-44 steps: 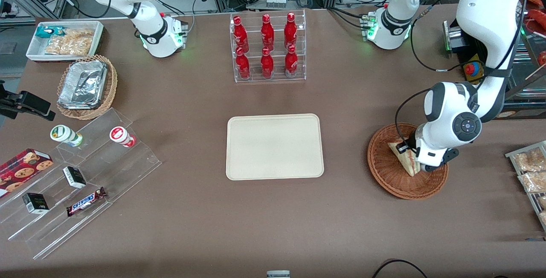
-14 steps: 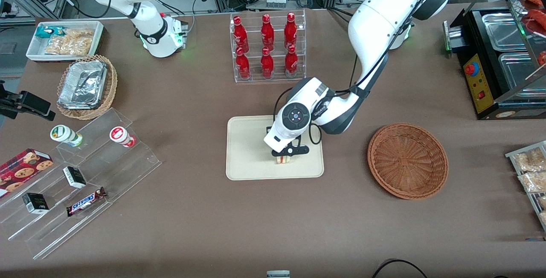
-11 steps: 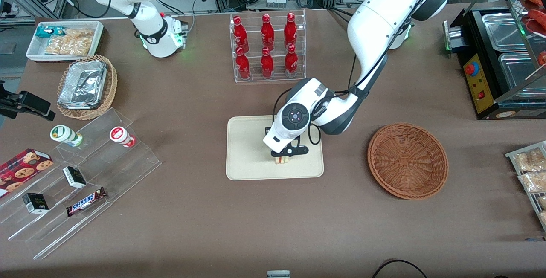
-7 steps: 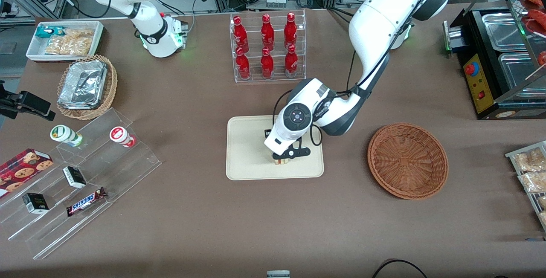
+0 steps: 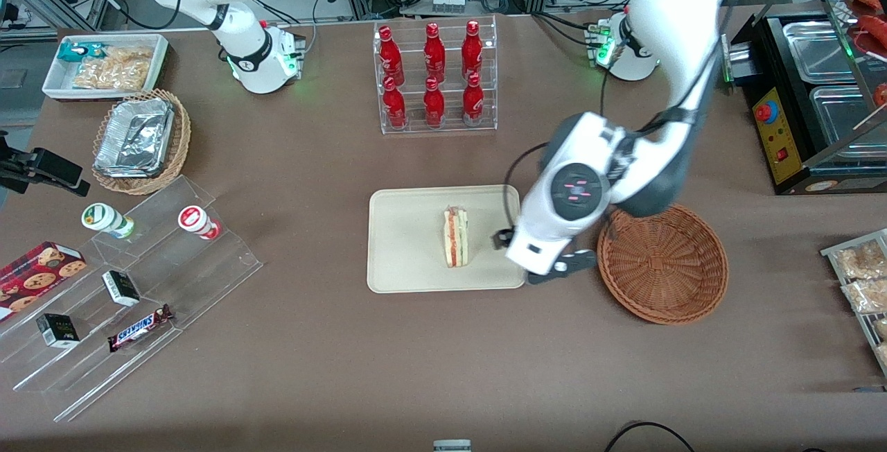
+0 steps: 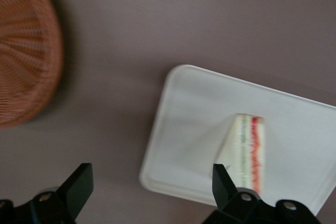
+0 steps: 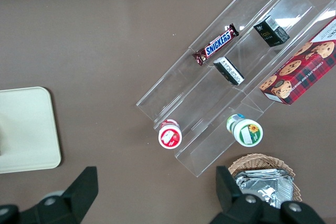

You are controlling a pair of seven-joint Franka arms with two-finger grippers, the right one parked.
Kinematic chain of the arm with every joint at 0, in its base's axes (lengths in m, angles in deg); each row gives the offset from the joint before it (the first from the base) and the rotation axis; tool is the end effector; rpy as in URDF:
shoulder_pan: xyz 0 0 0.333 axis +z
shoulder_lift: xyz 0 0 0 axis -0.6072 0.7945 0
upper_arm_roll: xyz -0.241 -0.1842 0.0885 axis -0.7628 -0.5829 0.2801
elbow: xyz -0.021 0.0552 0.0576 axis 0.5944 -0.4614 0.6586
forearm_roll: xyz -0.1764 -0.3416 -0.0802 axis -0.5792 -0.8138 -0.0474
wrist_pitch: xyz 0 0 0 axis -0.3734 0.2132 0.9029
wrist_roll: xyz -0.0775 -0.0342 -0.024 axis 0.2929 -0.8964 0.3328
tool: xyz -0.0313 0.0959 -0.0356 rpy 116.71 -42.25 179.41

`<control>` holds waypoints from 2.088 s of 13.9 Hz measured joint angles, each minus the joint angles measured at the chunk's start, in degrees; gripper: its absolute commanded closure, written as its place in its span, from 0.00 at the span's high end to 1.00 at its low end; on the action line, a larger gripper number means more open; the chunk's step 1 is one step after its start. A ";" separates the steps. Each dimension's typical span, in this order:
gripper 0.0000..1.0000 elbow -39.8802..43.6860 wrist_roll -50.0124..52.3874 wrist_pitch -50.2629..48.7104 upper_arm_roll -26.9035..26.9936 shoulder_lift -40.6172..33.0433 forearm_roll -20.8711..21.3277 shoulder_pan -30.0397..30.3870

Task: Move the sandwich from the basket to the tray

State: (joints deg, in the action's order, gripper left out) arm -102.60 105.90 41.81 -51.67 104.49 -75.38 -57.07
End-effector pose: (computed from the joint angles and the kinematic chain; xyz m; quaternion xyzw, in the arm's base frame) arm 0.6197 -0.3102 0.4066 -0.9853 -0.1450 0.0902 0.0049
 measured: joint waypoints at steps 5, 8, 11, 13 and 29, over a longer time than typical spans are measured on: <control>1.00 0.09 -15.53 -18.33 0.42 -10.68 2.85 9.77; 1.00 -0.07 -18.97 -21.99 0.44 -15.88 6.55 10.71; 1.00 -0.35 -19.75 -21.92 0.45 -17.41 6.69 11.79; 1.00 -0.46 -21.47 -20.14 0.34 -17.43 6.69 12.13; 1.00 -2.57 -22.97 -19.64 -9.54 -22.03 6.87 23.10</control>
State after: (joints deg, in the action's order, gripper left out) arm -105.17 82.93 22.17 -61.22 82.46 -68.51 -33.97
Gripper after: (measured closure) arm 0.000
